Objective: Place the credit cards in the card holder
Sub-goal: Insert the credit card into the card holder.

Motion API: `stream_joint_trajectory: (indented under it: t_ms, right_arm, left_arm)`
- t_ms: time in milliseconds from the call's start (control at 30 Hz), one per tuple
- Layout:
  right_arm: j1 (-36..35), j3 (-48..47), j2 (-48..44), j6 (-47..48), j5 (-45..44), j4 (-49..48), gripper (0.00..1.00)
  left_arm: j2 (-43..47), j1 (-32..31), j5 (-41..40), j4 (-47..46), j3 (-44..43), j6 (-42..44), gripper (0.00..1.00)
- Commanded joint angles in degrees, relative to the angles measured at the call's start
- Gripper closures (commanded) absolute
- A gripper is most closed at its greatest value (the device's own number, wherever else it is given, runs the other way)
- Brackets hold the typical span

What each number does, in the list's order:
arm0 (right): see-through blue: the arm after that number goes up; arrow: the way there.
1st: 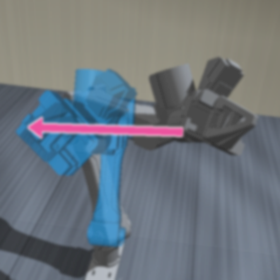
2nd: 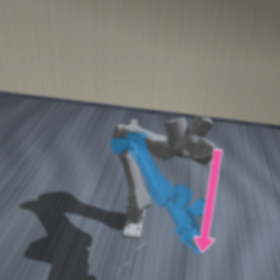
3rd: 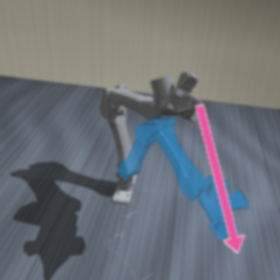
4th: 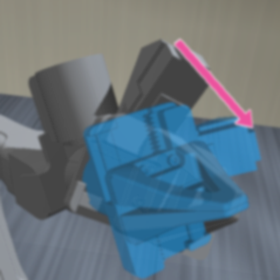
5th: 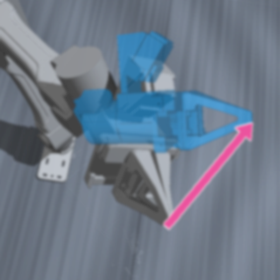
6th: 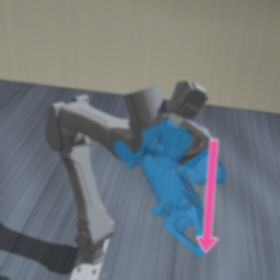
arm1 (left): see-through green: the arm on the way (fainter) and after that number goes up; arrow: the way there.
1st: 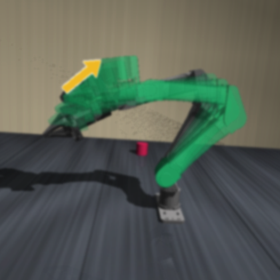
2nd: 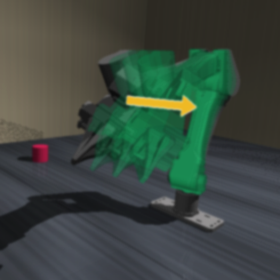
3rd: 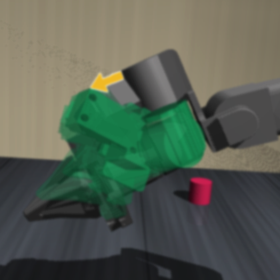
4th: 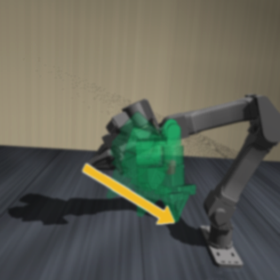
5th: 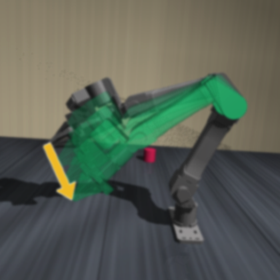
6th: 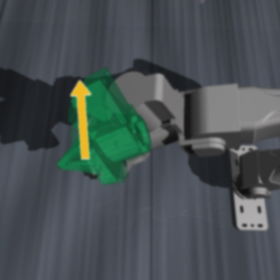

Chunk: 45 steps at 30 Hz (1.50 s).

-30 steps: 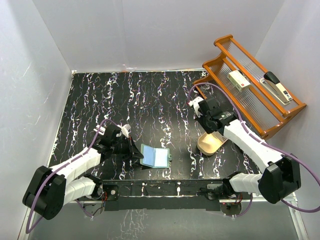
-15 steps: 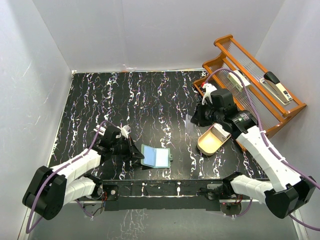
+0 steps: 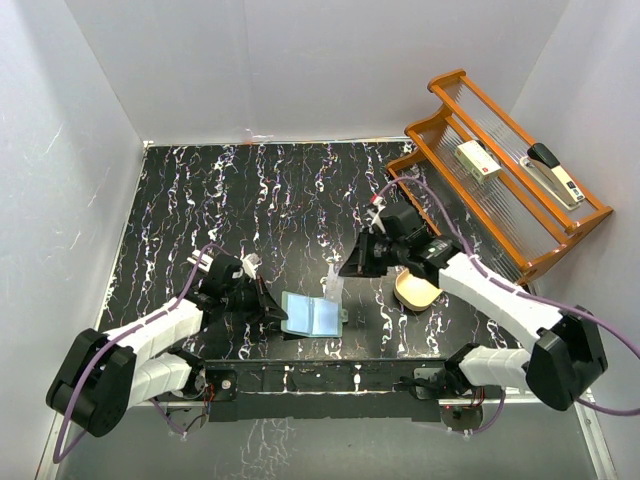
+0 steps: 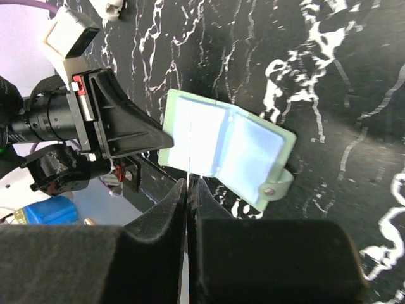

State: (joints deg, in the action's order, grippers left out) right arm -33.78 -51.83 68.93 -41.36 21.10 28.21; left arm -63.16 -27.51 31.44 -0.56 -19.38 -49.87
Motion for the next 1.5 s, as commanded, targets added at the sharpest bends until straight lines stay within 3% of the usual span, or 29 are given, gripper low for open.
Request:
stream_joint_trajectory:
  t_ms: [0,167,300,533,933,1467]
  right_arm:
    - [-5.6,1.6,4.2,-6.1,-0.9,-11.9,1.00]
    - [-10.6,1.1,12.1,-6.1,-2.8,-15.3,1.00]
    - [-10.8,2.2,17.3,-4.9,-0.9,-18.5,1.00]
    - [-10.7,1.1,22.5,-0.5,1.4,-16.7,1.00]
    - [-9.3,0.9,23.8,4.4,4.0,-12.2,1.00]
    - [-8.5,0.2,28.2,8.5,6.4,-14.0,1.00]
  left_arm:
    - [2.0,-0.3,-2.0,3.2,-0.4,1.2,0.96]
    - [2.2,-0.3,-4.1,5.8,-1.1,2.5,0.85]
    - [1.5,-0.3,-5.4,7.2,-1.3,3.2,0.83]
    - [-0.2,-0.3,-8.9,10.6,-2.1,4.6,1.00]
    - [-4.8,-0.5,-9.3,10.8,-2.7,5.1,1.00]
    - [-6.7,-0.9,-9.5,11.2,-3.1,5.3,1.00]
